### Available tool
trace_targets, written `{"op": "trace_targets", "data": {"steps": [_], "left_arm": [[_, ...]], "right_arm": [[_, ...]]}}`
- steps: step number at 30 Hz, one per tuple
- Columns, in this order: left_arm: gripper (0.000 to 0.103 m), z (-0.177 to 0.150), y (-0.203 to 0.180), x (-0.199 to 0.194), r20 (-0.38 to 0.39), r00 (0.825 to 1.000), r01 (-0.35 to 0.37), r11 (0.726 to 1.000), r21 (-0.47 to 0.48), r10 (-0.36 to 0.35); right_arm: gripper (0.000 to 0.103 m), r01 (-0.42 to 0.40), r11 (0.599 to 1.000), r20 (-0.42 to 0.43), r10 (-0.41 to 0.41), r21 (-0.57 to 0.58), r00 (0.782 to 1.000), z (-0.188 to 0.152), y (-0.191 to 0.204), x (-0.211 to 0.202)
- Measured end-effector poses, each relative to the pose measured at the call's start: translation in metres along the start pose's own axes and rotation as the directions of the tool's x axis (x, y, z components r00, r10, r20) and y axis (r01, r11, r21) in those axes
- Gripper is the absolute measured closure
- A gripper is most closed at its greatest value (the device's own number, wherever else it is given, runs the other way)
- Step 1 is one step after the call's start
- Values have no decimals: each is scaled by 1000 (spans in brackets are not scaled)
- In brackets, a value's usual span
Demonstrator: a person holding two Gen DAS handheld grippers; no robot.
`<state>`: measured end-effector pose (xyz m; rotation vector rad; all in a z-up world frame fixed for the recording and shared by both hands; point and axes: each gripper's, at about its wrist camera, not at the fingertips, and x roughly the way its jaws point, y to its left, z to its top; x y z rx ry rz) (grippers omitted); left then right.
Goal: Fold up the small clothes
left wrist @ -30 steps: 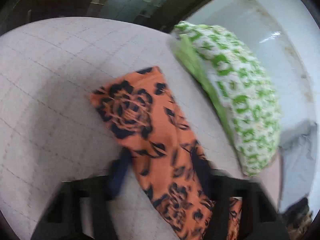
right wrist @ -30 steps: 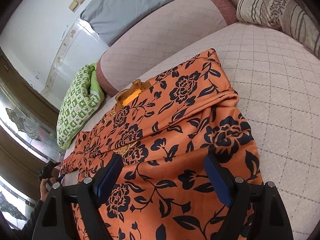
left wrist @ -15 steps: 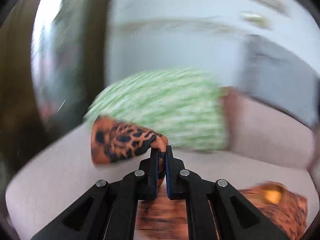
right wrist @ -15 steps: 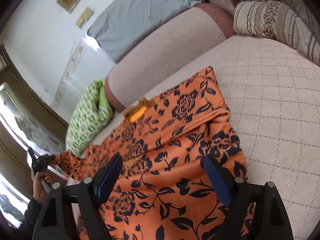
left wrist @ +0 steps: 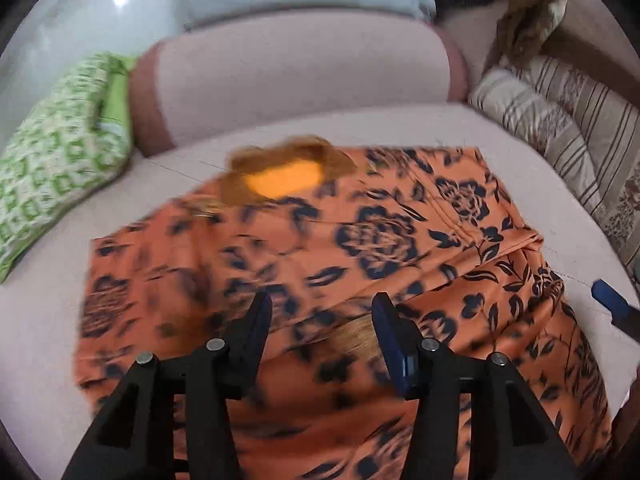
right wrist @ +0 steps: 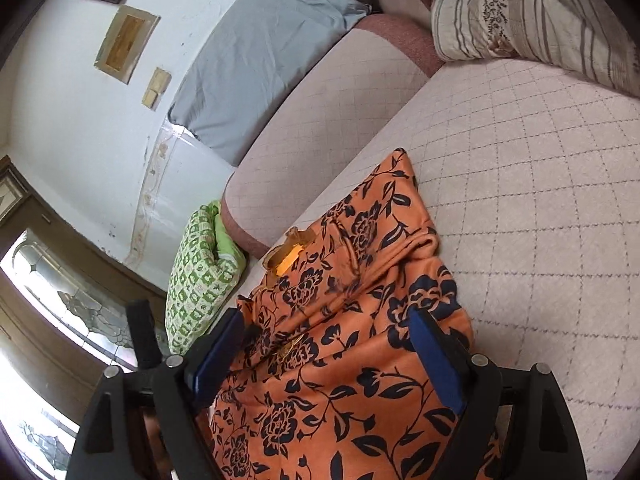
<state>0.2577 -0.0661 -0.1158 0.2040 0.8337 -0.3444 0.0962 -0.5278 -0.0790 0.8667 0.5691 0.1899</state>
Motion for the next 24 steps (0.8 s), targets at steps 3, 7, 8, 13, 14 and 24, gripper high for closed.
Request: {"op": "trace_targets", "data": {"steps": [3, 7, 8, 13, 14, 24], "left_arm": [[27, -10, 47, -43, 122, 990, -63, 997, -47, 69], [22, -27, 122, -50, 101, 964, -227, 958, -174, 246], [22, -36, 147, -42, 47, 966, -235, 941, -245, 254], [22, -70, 198, -11, -30, 986, -158, 875, -457, 162], [22, -75, 204, -6, -27, 991, -126, 863, -489, 129], [61, -91, 200, 25, -62, 996, -83, 867, -491, 60]], "right_arm": [[16, -17, 1000, -32, 17, 13, 999, 0, 6, 5], [16, 23, 998, -120, -29, -52, 992, 10, 30, 30], [16, 15, 997, -142, -25, -70, 990, 17, 37, 41], [16, 110, 966, -231, -165, -234, 959, 64, 63, 128], [16, 130, 954, -257, -202, -272, 945, 69, 64, 147], [91, 275, 859, -369, -446, -432, 815, 57, 49, 236]]}}
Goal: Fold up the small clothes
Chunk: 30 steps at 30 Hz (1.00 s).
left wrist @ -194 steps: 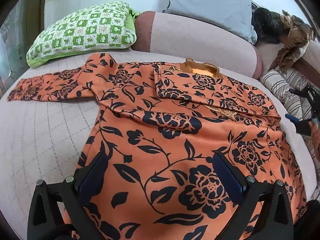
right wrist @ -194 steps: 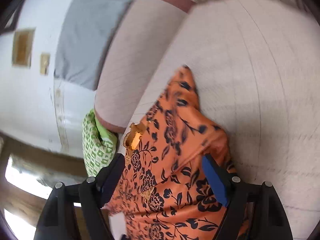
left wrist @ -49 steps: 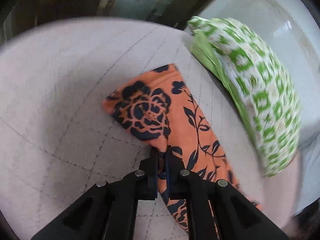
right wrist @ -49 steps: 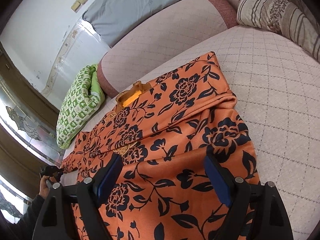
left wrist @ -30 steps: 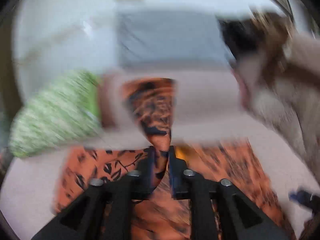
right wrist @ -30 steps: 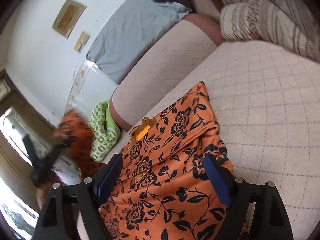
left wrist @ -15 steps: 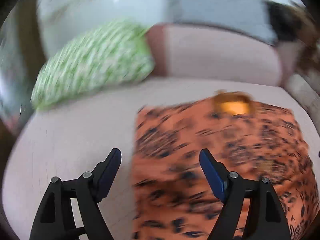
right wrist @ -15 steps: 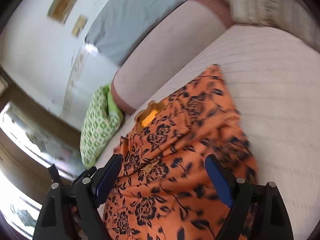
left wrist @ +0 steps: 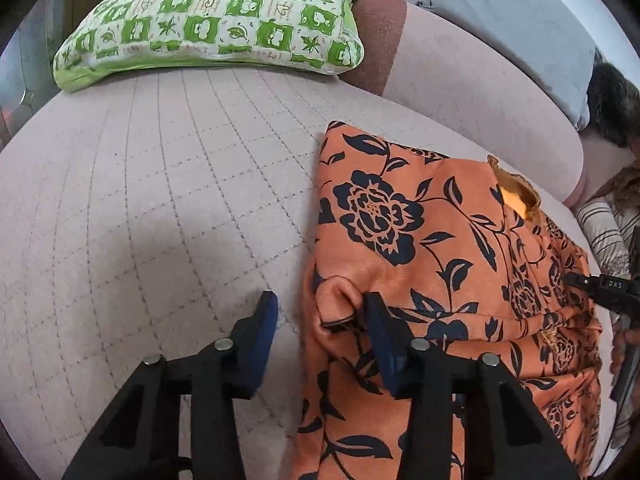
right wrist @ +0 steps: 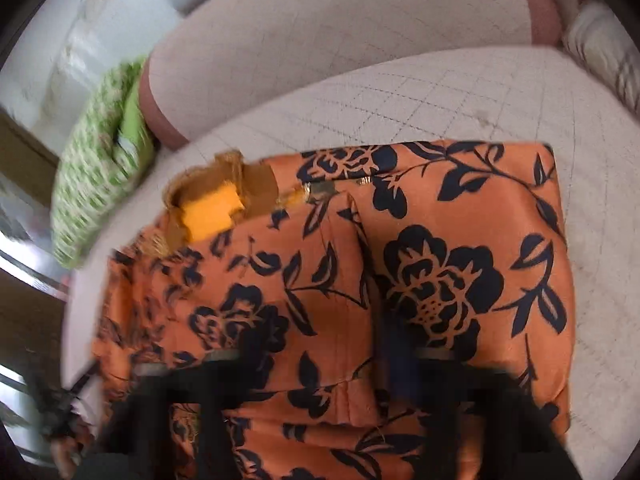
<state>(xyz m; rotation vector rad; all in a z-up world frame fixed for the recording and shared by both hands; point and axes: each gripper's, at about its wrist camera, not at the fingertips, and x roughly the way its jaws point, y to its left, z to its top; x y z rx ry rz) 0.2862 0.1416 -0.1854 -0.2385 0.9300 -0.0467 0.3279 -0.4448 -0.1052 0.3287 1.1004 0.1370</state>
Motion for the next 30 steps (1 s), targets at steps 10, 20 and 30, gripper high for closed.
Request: {"op": "trace_targets", "data": {"steps": [10, 20, 30], "left_arm": [[73, -5, 5, -5, 20, 1000, 2, 999, -37, -1], [70, -8, -7, -31, 127, 991, -50, 999, 12, 48], [53, -2, -13, -2, 68, 988, -140, 989, 45, 137]], "right_arm": [[84, 163, 986, 80, -160, -31, 984, -33, -6, -7], [15, 104, 994, 197, -99, -18, 975, -9, -2, -59], [89, 166, 985, 96, -162, -40, 982, 19, 2, -5]]}}
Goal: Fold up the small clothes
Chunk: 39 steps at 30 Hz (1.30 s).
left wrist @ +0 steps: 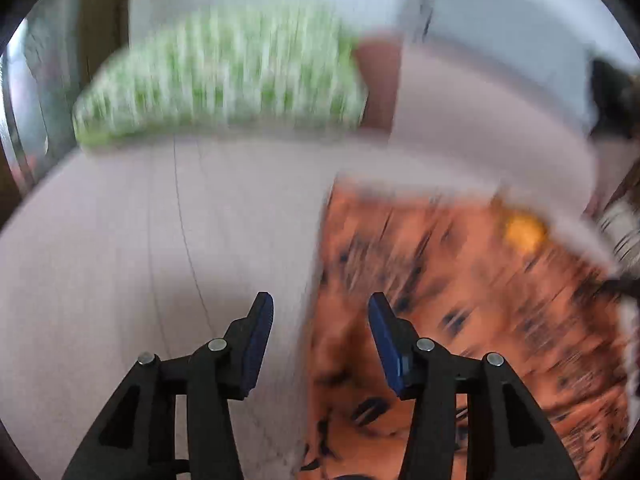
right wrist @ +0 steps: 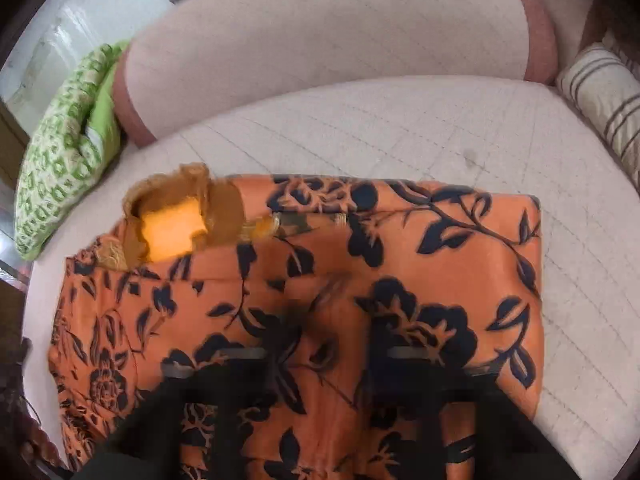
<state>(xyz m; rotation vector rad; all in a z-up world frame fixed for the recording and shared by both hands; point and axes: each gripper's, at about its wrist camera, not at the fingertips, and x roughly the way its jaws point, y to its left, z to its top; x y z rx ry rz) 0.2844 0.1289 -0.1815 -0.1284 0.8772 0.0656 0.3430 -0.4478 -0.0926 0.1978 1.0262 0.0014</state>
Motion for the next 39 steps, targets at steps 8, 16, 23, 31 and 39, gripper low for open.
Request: {"op": "trace_targets", "data": {"steps": [8, 16, 23, 31, 39], "left_arm": [[51, -5, 0, -1, 9, 1000, -5, 1000, 6, 5], [50, -5, 5, 3, 4, 1000, 0, 1000, 1, 0], [46, -5, 1, -1, 3, 1000, 2, 1000, 3, -2], [46, -17, 6, -28, 46, 998, 43, 999, -4, -43], [41, -88, 19, -114, -55, 990, 132, 991, 35, -130]], "right_arm": [[84, 200, 975, 63, -195, -97, 979, -27, 2, 2], [26, 31, 999, 248, -34, 14, 968, -12, 11, -78], [33, -235, 946, -32, 249, 223, 968, -39, -18, -3], [8, -182, 956, -44, 197, 229, 979, -70, -23, -29], [19, -286, 948, 147, 266, 139, 953, -108, -24, -154]]}}
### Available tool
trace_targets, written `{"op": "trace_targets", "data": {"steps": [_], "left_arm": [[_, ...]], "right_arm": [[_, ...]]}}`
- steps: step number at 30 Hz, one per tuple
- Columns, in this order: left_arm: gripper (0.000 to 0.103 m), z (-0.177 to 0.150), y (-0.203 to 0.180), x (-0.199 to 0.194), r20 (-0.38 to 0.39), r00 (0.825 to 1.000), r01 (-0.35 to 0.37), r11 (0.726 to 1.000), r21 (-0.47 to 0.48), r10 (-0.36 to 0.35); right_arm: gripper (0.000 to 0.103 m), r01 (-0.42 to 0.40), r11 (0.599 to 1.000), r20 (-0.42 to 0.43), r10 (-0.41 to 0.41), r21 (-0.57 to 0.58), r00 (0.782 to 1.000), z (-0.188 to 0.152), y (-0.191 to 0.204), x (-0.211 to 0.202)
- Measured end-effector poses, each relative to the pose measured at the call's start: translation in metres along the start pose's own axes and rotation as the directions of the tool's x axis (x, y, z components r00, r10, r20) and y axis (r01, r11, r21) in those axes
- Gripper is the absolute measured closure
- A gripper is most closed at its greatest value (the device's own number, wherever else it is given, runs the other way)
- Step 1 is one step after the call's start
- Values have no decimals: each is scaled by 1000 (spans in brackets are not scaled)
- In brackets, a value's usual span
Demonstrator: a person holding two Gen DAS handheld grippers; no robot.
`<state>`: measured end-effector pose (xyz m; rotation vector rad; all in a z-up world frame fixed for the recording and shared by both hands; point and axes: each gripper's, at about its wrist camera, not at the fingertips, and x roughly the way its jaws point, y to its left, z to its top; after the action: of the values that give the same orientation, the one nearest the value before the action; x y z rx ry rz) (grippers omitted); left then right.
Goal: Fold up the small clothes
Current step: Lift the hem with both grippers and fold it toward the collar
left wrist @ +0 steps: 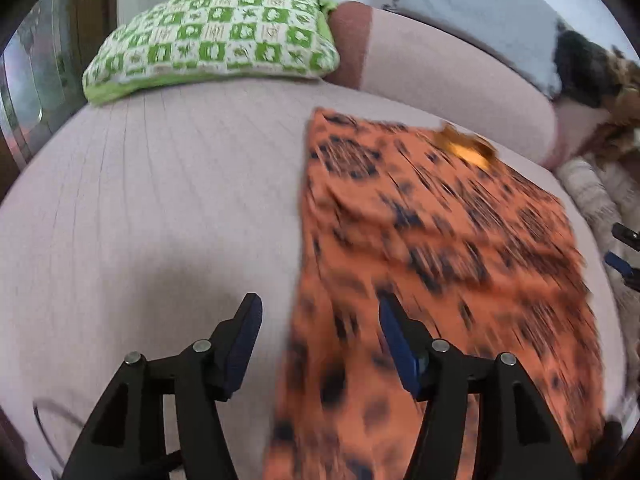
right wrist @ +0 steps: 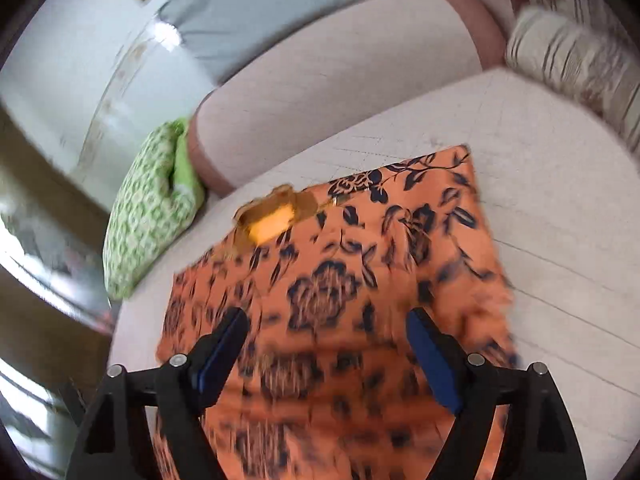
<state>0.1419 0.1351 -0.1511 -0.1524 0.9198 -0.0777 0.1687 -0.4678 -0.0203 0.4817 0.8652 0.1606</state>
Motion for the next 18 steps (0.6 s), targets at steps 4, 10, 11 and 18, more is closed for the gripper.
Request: {"op": "trace_targets", "data": {"steps": [4, 10, 11, 18], "left_arm": [[35, -53, 3, -41, -20, 999, 42, 999, -4, -42], [34, -103, -4, -45, -105, 994, 35, 997, 65, -28], [34, -107, -7, -45, -102, 995, 26, 996, 90, -17], [34, -113, -4, -59, -106, 994, 45, 998, 54, -39]], "right_arm": [[19, 27, 1000, -46, -26, 13, 999, -47, -33, -47], [19, 116, 992, -222, -103, 47, 970, -128, -94, -83], [19, 120, 991, -225, -104, 59, 969, -134, -101, -86], [41, 59, 993, -282, -28, 101, 959, -169, -99, -82]]}}
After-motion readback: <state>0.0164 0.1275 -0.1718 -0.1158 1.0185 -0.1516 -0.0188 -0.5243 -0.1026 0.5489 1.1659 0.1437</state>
